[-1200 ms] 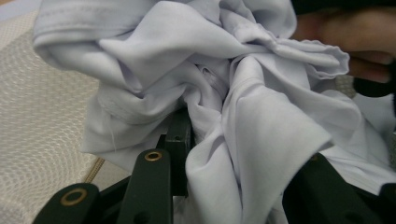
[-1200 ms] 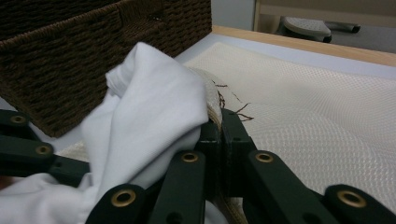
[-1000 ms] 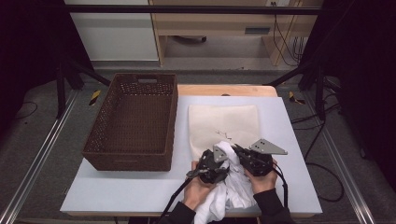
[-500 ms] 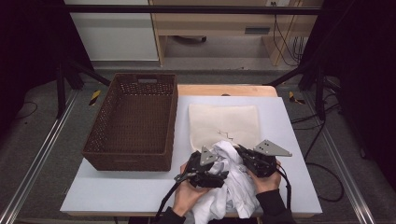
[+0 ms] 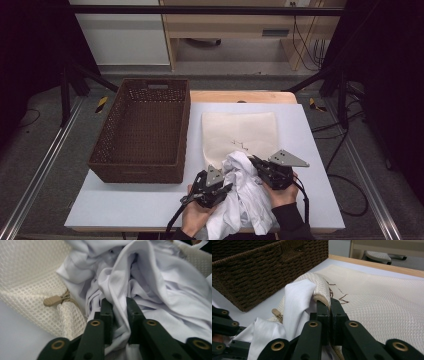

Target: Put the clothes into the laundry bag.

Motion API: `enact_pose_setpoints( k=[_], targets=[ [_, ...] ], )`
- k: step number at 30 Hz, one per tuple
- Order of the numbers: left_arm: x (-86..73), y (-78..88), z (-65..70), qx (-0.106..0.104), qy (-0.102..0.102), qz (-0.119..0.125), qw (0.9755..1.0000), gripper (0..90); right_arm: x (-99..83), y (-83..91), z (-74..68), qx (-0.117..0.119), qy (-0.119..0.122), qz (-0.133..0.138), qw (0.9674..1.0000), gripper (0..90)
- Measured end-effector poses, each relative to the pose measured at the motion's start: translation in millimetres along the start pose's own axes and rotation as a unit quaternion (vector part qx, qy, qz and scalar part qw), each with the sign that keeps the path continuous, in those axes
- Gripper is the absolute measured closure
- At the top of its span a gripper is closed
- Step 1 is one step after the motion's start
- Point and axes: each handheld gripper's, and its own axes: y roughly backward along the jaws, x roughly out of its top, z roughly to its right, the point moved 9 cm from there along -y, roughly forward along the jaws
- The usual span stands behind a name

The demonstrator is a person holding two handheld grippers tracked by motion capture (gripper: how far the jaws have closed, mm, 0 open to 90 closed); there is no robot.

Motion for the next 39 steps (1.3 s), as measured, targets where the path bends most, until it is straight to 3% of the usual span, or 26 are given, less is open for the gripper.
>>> enact_pose_setpoints(
  k=[3,8,11,14,15,16,18,21,22,23,24,26,27,30,31,35,36,37,39],
  targets=[
    [12.6,7.3,11.1,0.001,-0.015,0.017,0.9997,83.0,1.2,0.1,-1.5,0.003,-0.006,0.001,1.0,88.0],
    [36.9,3.8,26.4,0.006,-0.051,0.017,0.9985,84.0,4.5,0.7,-6.0,0.01,-0.012,0.007,0.9999,88.2],
    [42.1,-4.6,27.8,0.014,-0.059,0.007,0.9982,83.9,6.0,1.7,-7.1,0.011,-0.011,0.01,0.9998,88.1],
    [35.2,-28.2,15.6,0.06,-0.078,-0.043,0.9942,83.9,7.9,4.1,-7.0,0.013,-0.013,0.014,0.9997,88.2],
    [31.1,-34.5,11.0,0.067,-0.077,-0.058,0.9931,83.9,9.5,5.4,-7.4,0.016,-0.014,0.017,0.9996,88.2],
    [24.7,-46.5,-0.7,0.067,-0.062,-0.068,0.9935,83.7,14.6,9.6,-9.0,0.024,-0.021,0.029,0.999,88.2],
    [25.1,-45.9,-5.5,0.046,-0.041,-0.061,0.9963,83.2,18.2,13.4,-10.3,0.027,-0.018,0.034,0.9989,88.2],
    [25.5,-43.6,-6.6,0.041,-0.035,-0.054,0.9971,75.8,16.3,11.9,-9.8,0.027,-0.02,0.03,0.999,88.1],
    [26.6,-40.1,-5.7,0.036,-0.032,-0.046,0.9978,68.2,11.0,8.0,-7.5,0.024,-0.021,0.022,0.9993,88.1],
    [27.8,-35.5,-5.1,0.032,-0.03,-0.037,0.9983,68.2,11.0,8.0,-7.5,0.024,-0.021,0.022,0.9993,88.1],
    [29.7,-23.3,-3.2,0.016,-0.018,-0.025,0.9994,52.1,6.2,6.1,-4.1,0.018,-0.019,0.015,0.9995,88.0],
    [31.0,-8.1,-0.8,0.009,-0.015,-0.006,0.9998,38.3,4.1,6.1,-0.9,0.015,-0.021,0.014,0.9996,88.0],
    [31.0,-8.1,-0.8,0.009,-0.015,-0.006,0.9998,35.2,3.0,6.1,0.2,0.013,-0.021,0.012,0.9996,87.9],
    [24.9,13.0,0.1,0.013,-0.019,0.003,0.9997,30.9,1.5,5.7,0.7,0.011,-0.019,0.011,0.9997,87.8],
    [13.3,17.5,0.7,0.004,-0.008,-0.016,0.9998,27.6,0.6,5.1,0.4,0.009,-0.017,0.01,0.9998,87.8],
    [-3.4,10.4,-2.1,0.007,0.002,-0.026,0.9996,25.6,0.6,4.5,-1.0,0.01,-0.014,0.009,0.9998,87.8],
    [-7.7,5.9,-2.8,0.002,0.015,-0.031,0.9994,26.0,0.3,3.9,-1.4,0.009,-0.014,0.008,0.9998,87.8],
    [-13.9,-3.2,-2.7,0.0,0.029,-0.043,0.9987,27.9,-0.1,3.5,-1.6,0.01,-0.014,0.007,0.9998,87.8],
    [-18.3,-9.8,-1.9,0.004,0.021,-0.055,0.9982,37.6,-0.5,2.7,-1.9,0.011,-0.014,0.006,0.9998,87.8]
  ],
)
